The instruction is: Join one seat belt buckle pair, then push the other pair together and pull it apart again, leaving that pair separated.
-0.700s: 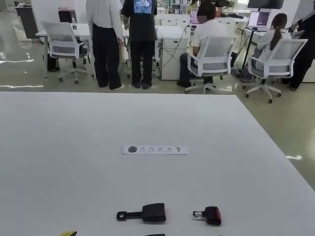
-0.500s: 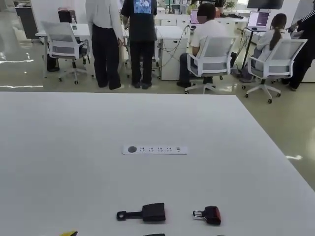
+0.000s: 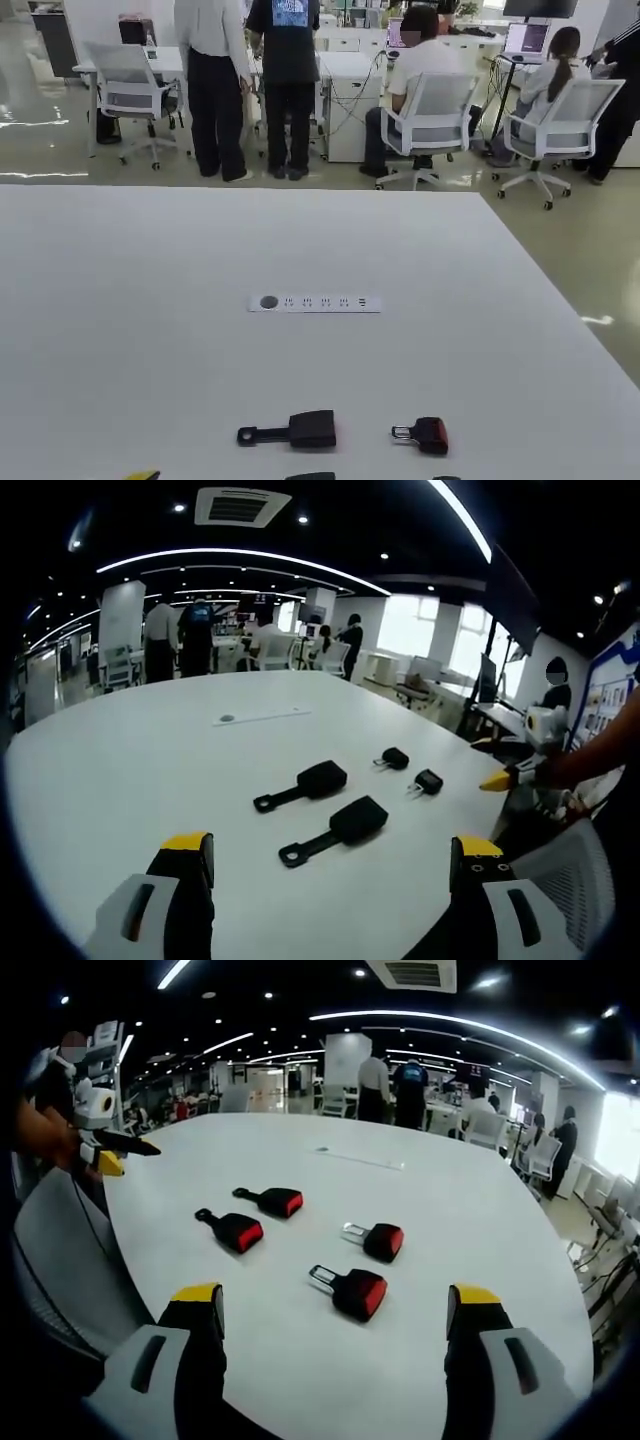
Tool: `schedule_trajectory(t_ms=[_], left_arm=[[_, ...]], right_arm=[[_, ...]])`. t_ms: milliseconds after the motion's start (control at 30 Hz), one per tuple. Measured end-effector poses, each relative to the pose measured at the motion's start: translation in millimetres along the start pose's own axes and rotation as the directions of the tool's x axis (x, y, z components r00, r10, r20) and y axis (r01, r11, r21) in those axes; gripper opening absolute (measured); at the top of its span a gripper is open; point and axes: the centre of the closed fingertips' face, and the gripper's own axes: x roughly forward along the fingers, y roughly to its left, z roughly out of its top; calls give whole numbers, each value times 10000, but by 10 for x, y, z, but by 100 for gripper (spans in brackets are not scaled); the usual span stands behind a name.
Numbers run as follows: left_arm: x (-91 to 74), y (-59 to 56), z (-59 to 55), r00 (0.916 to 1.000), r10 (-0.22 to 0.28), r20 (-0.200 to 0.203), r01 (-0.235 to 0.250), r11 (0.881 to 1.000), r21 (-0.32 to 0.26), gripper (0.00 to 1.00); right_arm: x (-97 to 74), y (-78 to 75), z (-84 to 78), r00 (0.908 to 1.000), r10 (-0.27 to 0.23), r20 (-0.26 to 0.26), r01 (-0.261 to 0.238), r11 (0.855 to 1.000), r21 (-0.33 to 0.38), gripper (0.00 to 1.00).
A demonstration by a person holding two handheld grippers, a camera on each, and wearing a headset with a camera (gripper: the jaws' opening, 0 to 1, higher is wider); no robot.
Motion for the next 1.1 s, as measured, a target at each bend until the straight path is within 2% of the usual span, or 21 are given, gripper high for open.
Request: schedule_trajectory(t_ms=[667, 1100], left_arm=[[76, -105, -1, 9994, -245, -225, 247, 9997, 83, 100], [212, -75, 22, 9983, -443, -376, 449, 9989, 134, 100]], right_arm=[[68, 40, -71, 9990, 370, -250, -371, 9993, -47, 91], [183, -52, -36, 9980, 544, -336, -547, 9985, -90, 91]])
